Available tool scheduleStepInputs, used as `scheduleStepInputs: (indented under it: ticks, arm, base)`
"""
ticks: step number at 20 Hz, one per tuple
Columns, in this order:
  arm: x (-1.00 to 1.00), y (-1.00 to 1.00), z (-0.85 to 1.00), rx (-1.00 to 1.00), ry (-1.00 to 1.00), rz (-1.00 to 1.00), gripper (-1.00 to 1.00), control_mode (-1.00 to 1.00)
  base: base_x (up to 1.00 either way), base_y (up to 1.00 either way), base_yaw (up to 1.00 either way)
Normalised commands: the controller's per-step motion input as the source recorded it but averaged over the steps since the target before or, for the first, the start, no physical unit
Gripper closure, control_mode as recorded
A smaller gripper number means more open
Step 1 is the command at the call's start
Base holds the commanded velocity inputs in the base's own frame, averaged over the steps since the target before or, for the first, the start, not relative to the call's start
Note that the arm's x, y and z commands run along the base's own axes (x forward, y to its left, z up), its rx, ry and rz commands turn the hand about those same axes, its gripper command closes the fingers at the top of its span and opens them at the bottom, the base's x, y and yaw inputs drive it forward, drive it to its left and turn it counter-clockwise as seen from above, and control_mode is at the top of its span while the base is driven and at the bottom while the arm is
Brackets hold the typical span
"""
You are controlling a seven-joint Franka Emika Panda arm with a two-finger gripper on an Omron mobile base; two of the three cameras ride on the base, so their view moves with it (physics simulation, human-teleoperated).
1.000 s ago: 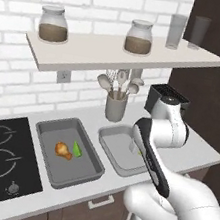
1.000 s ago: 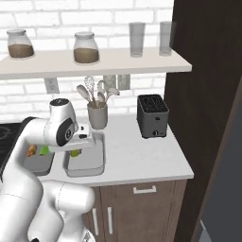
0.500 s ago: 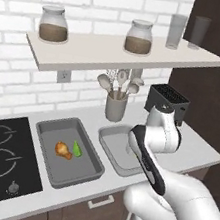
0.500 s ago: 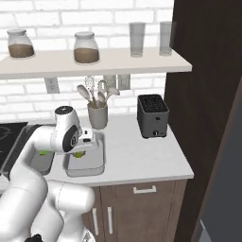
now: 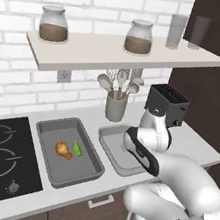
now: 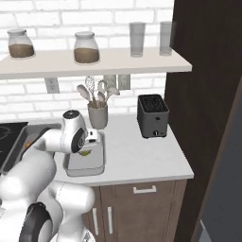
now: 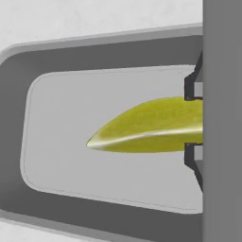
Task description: Place one lemon wedge and one chicken drumstick in each tupperware on the nearby counter, to pack two identical lunches.
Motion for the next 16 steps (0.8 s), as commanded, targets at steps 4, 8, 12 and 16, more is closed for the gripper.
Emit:
scheduleStepInputs:
  ticks: [4,8,12,16]
  arm:
    - [0.32,0.0,-0.42,0.0,0.0,0.0,1.0,-1.0]
    - [0.33,0.0,-0.42,0.0,0.0,0.0,1.0,-1.0]
    - [0.32,0.0,-0.25,0.0,0.0,0.0,1.0,-1.0]
    - [0.3,0.0,-0.06,0.0,0.0,0.0,-1.0,-1.0]
  base:
    - [0.0,0.0,0.0]
    - [0.0,0.0,0.0]
    - [0.0,0.0,0.0]
    - [0.0,0.0,0.0]
